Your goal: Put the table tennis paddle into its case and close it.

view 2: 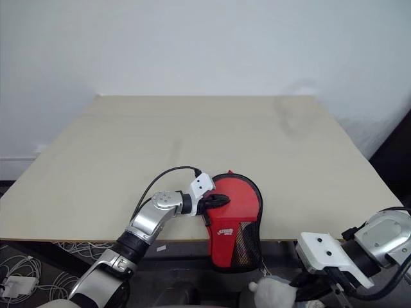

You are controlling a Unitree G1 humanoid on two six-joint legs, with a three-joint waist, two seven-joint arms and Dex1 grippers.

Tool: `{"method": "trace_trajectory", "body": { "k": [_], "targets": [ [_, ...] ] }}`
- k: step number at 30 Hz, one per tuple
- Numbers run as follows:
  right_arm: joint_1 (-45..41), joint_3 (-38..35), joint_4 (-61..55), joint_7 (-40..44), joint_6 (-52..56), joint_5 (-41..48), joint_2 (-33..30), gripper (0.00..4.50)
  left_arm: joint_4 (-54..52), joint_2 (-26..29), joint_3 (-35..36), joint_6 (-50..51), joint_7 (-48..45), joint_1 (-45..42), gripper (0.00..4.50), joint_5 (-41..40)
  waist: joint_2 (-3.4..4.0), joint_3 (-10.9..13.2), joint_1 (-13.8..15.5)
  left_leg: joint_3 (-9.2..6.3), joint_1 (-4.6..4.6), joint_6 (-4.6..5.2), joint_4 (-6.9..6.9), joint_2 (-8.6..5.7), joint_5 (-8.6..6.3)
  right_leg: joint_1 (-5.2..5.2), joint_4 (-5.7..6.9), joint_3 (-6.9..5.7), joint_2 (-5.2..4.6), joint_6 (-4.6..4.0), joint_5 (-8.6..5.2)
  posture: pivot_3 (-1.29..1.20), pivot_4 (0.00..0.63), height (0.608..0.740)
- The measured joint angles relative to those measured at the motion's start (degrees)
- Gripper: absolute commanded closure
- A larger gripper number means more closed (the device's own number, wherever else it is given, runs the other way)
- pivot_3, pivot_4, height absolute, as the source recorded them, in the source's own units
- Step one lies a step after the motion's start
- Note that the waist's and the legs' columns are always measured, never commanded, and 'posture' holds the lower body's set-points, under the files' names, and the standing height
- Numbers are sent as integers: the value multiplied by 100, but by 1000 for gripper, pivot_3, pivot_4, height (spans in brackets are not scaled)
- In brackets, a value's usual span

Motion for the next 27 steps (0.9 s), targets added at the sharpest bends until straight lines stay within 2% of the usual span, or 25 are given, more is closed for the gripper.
{"method": "trace_trajectory", "body": {
  "k": [8,11,17,20,21,24,27],
  "targets": [
    [-1581,256,534,-403,846,666,289,966,-214,163,232,303,-24,23,4243,-108,-5,3,-36,0,2,-2,-9,8,-2,-7,0,2,2,-1,0,0,0,740],
    [-2329,385,884,-711,1193,879,662,0,-503,433,471,688,-82,87,3375,-284,-9,10,-60,0,-4,-2,-12,10,-1,-10,4,3,4,-1,1,0,0,740],
    [-3514,680,1684,-1809,1667,911,1746,0,-1263,1008,1574,1323,53,86,1249,-926,-27,32,-45,-10,-68,26,-1,3,16,-80,11,14,3,5,16,0,0,740],
    [-3851,696,2022,-2480,1830,835,2283,0,-1511,1394,2374,1461,171,65,247,-1335,-34,36,-37,-10,-70,29,-12,3,15,-86,11,20,4,-17,34,0,0,740],
    [-3979,694,2150,-2761,1897,803,2518,0,-1530,1603,2719,1479,264,64,35,-1456,-34,36,-52,-8,-67,29,-16,6,16,-87,15,23,7,-19,35,0,0,740],
    [-4096,686,2421,-3305,2014,755,2936,0,-1526,2118,3613,1420,555,70,35,-1610,-33,37,-71,2,-57,28,-25,7,17,-87,15,25,11,-21,36,0,0,740],
    [-4221,797,2607,-3646,1988,576,3312,0,-1551,2437,4082,1430,735,442,35,-1636,-27,36,-76,13,-51,29,-27,3,17,-83,13,29,8,-21,35,0,0,740]
  ]
}}
